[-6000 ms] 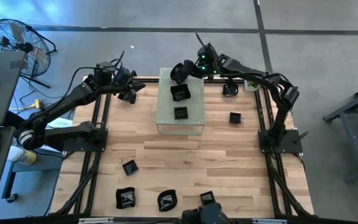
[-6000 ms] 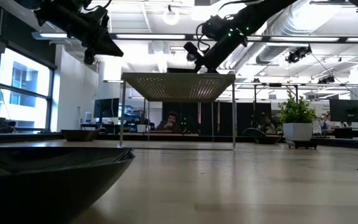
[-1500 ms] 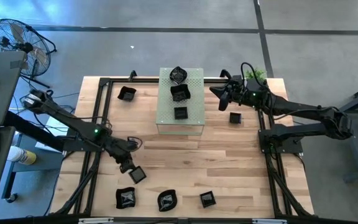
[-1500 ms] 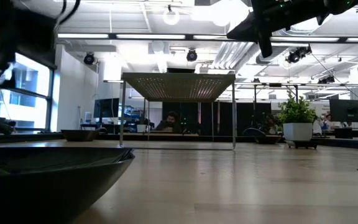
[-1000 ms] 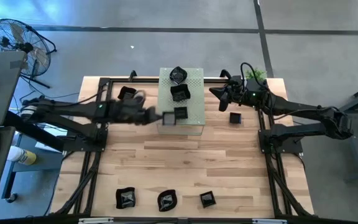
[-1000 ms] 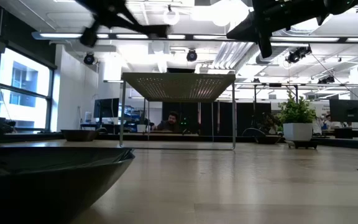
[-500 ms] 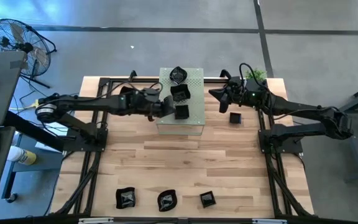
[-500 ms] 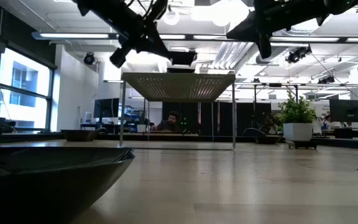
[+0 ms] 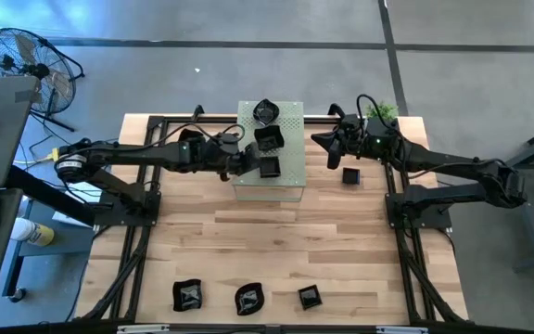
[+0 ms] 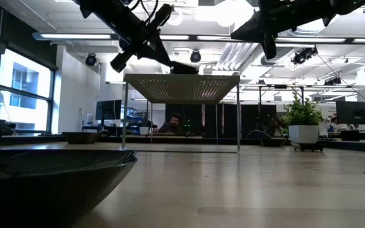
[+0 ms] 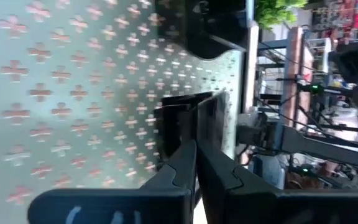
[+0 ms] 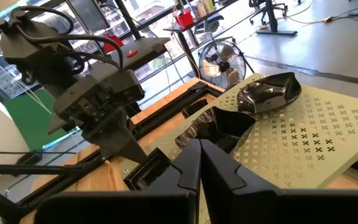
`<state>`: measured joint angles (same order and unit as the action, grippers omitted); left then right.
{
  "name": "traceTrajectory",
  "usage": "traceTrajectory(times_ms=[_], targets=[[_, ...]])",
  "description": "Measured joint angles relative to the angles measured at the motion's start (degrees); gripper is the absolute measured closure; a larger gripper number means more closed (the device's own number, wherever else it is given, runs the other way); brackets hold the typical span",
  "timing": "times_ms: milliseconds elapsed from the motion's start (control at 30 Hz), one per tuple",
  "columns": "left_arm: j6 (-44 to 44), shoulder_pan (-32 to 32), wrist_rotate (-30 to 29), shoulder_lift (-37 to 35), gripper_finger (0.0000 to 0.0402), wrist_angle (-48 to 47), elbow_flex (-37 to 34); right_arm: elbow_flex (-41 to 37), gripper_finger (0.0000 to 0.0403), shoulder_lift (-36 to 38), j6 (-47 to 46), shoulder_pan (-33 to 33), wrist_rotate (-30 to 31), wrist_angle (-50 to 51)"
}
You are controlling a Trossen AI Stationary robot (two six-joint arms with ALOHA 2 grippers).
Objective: Pick & Place Mini shaped plates
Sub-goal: Stack the top black square plate on top of the black square plate on the shelf, then stack the bottom black distorted plate on top of the black distorted plate on the shelf
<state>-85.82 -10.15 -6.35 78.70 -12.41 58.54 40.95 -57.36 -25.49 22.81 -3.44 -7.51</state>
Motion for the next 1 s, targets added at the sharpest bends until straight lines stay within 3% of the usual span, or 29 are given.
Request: traceTrajectory(times_ms=[433,767,1000], targets=[[3.3,0.0,-0.4,0.0,0.0357,-1.9,0.0,0.0,0.0399,0.0,0.0,0.0,0.0,0.0],[26.1,0.0,1.7,-4.2,0.036,-1.4,0.6,0.0,0.0401,0.0,1.5,0.0,-3.7,0.1],[39.5,0.0,2.8,-11.3,0.0398,-6.5,0.8,0.0,0.0401,0.8,1.5,0.0,-6.3,2.0]])
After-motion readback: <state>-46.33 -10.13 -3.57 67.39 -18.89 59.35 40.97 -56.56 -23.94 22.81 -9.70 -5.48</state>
